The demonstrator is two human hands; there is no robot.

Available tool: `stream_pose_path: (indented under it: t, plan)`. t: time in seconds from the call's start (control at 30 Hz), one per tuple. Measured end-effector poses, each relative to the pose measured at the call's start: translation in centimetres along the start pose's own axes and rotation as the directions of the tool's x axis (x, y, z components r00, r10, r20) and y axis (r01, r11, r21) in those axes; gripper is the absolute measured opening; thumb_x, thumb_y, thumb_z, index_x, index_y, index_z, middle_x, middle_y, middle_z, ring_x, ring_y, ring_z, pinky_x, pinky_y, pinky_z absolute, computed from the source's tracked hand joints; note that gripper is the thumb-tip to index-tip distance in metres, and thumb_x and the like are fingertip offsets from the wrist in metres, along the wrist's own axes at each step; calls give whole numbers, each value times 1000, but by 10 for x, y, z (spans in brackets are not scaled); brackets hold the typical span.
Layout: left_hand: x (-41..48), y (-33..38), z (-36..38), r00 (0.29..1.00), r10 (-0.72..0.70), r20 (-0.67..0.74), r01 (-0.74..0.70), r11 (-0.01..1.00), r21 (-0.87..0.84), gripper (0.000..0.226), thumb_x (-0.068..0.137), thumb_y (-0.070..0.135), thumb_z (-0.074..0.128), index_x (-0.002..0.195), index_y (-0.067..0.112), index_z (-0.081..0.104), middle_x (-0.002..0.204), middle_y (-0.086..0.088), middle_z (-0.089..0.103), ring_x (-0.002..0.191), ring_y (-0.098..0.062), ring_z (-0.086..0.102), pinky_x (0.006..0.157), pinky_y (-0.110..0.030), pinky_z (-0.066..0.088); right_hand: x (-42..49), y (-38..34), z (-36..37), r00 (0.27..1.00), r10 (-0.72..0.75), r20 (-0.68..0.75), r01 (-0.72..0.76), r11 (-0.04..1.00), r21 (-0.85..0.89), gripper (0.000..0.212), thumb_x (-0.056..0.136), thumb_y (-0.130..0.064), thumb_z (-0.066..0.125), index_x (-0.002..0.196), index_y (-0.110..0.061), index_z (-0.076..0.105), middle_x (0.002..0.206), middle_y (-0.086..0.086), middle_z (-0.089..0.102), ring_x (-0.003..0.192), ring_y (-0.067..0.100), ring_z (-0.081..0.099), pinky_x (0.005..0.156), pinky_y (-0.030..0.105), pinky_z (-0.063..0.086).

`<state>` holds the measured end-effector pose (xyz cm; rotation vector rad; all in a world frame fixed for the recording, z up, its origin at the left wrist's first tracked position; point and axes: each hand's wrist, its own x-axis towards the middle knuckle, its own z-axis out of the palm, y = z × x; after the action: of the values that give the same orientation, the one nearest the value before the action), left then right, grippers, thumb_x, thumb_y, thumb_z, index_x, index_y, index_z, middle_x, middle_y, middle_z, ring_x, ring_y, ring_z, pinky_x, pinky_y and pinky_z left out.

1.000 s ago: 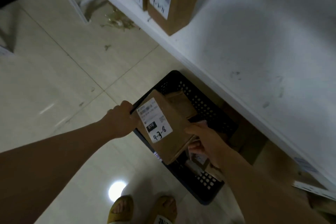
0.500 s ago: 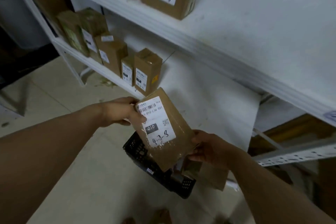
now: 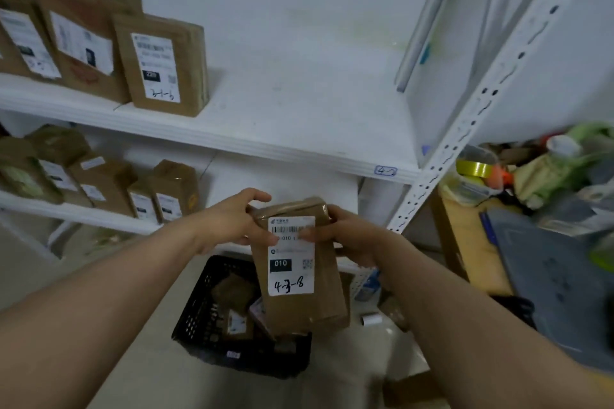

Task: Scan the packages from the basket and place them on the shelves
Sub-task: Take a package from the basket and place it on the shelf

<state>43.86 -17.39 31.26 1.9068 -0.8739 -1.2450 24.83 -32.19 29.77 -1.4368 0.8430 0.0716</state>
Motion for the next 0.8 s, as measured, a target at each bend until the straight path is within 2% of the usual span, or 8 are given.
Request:
stream_pose_path:
  t: [0.1,0.2,0.3,0.4,0.53,0.63,0.73,0.8]
  plan:
    - [13,16,40,1000,15,18,-13,993,-118,90,66,6,91,136,30,40,114,-3,71,108,-20,67,101,-45,53,-25,22,-39,997,-27,-77,37,991,128,58,78,-20,86,129,-26,60,117,1,74,113,24,68,102,48,52]
    - [30,33,91,991,-27,127,40,994,-99,81,67,7,90,133,23,47,109,1,76,108,-20,69,99,-46,54,-46,44,-78,988,-48,-146,81,969,233,58,77,-23,87,130,-26,63,117,1,75,112,24,70,102,50,53]
    - [46,53,150,975,-52,215,70,995,-73,69,68,10,90,126,25,55,107,4,77,109,-22,68,100,-51,51,-71,73,-123,975,-59,-215,125,943,310,58,76,-22,87,129,-24,65,121,3,73,116,28,68,105,54,49]
    - [64,72,214,975,-68,210,90,991,-96,68,68,3,89,121,24,52,106,-1,76,104,-23,68,89,-44,56,-98,104,-166,959,-33,-283,148,907,394,54,81,-17,83,131,-22,62,120,8,73,112,31,70,98,57,53]
    - [85,87,300,973,-100,207,121,988,-92,58,70,3,87,109,27,51,102,0,74,101,-25,67,93,-51,55,-124,144,-216,901,59,-430,162,873,461,45,84,-16,80,126,-17,63,109,9,77,99,29,74,85,52,60]
    - [99,88,351,969,-142,200,166,979,-113,50,73,11,86,111,24,58,102,0,75,103,-25,67,94,-51,54,-125,175,-247,811,186,-555,102,889,447,39,86,-23,78,122,-16,63,106,8,76,96,28,74,74,43,63]
    - [115,85,382,969,-186,163,214,962,-169,59,68,10,87,121,17,61,106,-2,77,103,-25,71,94,-52,56,-115,210,-280,603,306,-736,-39,934,356,35,90,-24,73,123,-18,63,111,8,69,103,27,67,87,43,59]
    - [123,84,393,971,-218,97,234,951,-202,57,69,6,86,119,16,59,107,-5,75,98,-25,70,85,-47,58,-111,235,-300,495,350,-795,-140,935,325,40,89,-21,71,127,-19,61,114,10,68,103,29,67,92,46,58]
